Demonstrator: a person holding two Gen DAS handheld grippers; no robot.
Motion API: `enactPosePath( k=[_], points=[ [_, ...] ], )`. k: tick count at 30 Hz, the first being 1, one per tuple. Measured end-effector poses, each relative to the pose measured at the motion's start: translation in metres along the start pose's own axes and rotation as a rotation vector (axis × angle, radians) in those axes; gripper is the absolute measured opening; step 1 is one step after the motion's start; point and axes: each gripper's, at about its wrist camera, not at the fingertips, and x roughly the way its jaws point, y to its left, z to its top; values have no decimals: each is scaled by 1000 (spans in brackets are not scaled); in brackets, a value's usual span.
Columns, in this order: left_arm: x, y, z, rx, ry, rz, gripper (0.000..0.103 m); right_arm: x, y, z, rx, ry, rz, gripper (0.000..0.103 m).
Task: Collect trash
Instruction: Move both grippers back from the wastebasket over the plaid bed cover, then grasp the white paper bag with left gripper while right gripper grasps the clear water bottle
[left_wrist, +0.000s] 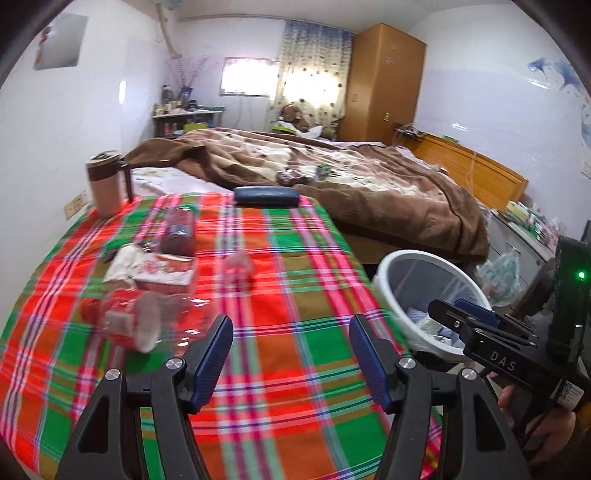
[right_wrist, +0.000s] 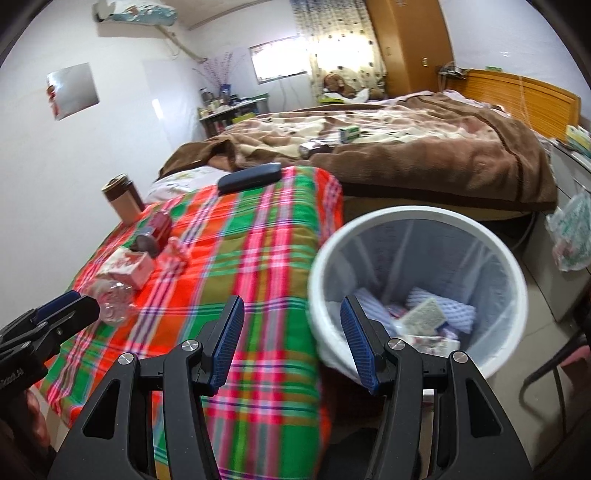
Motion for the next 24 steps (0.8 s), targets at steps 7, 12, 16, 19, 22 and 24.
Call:
enactPosePath(
  k=[7,12,16,19,22,24],
  points=[
    [-17,45,-8,-80,-25,68,65,10,36,1,-84,17,59,56],
    [-28,78,-12,-118,-35,141,65,20,63,2,-141,44,119,56],
    [-33,107,-18,-158,-28,184,65,29,89,2,-203,64,166,56],
    [-36,125,-22,-186,-23,204,65,37,108,3,-243,87,205,56],
    [-37,143,-23,-198,-22,228,65,42,127,6,-289,93,241,56],
    [-38,153,-23,-207,-21,242,65,45,141,8,-330,89,266,56]
  ],
)
